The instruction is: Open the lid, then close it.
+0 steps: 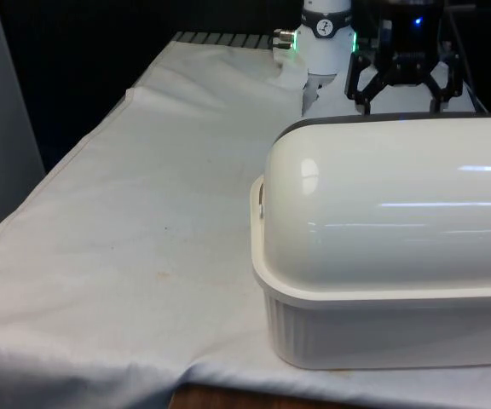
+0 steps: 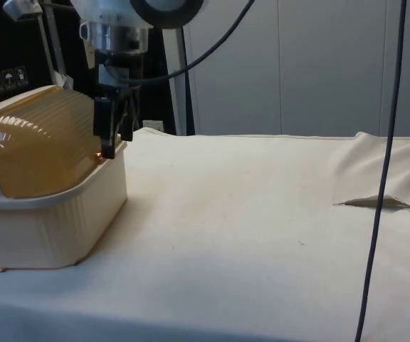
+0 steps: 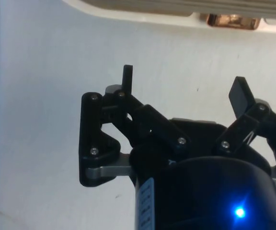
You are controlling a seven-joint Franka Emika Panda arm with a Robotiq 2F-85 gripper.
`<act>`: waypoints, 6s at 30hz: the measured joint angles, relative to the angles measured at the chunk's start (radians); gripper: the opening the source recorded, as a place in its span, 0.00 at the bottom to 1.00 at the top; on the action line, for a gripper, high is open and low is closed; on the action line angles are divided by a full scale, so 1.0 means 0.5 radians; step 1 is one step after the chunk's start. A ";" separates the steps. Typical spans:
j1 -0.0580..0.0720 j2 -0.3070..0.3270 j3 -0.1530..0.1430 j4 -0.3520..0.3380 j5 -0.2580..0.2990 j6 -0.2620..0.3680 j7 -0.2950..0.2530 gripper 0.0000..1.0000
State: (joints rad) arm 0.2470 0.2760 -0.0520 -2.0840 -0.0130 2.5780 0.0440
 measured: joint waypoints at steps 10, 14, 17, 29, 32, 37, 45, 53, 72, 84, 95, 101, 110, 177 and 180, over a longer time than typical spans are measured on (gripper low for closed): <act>-0.002 0.034 -0.002 -0.002 -0.008 0.092 -0.002 0.52; -0.002 0.036 -0.002 -0.004 -0.008 0.102 -0.002 0.33; -0.002 0.036 -0.002 -0.006 -0.008 0.104 -0.002 0.19; -0.002 0.086 -0.002 0.004 -0.010 0.238 -0.002 0.00; -0.002 0.094 -0.002 0.004 -0.010 0.268 -0.004 0.00; -0.004 0.108 -0.002 0.004 -0.012 0.298 -0.008 0.00; -0.004 0.114 -0.016 -0.002 -0.034 0.298 -0.022 0.00; -0.004 0.120 -0.036 0.000 -0.050 0.300 -0.048 0.00; -0.006 0.134 -0.078 0.000 -0.124 0.310 -0.048 0.00; -0.006 0.134 -0.080 0.000 -0.138 0.360 -0.048 0.00; -0.004 0.112 -0.080 0.000 -0.138 0.422 -0.048 0.00; -0.004 0.086 -0.080 0.000 -0.146 0.422 -0.048 0.00; -0.002 0.050 -0.080 0.002 -0.150 0.440 -0.048 0.00; 0.024 0.040 -0.064 0.030 -0.150 1.166 -0.050 0.00; 0.024 0.024 -0.064 0.032 -0.150 1.164 -0.052 0.00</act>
State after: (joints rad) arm 0.2590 0.2880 -0.0840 -2.0680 -0.0880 3.1600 0.0180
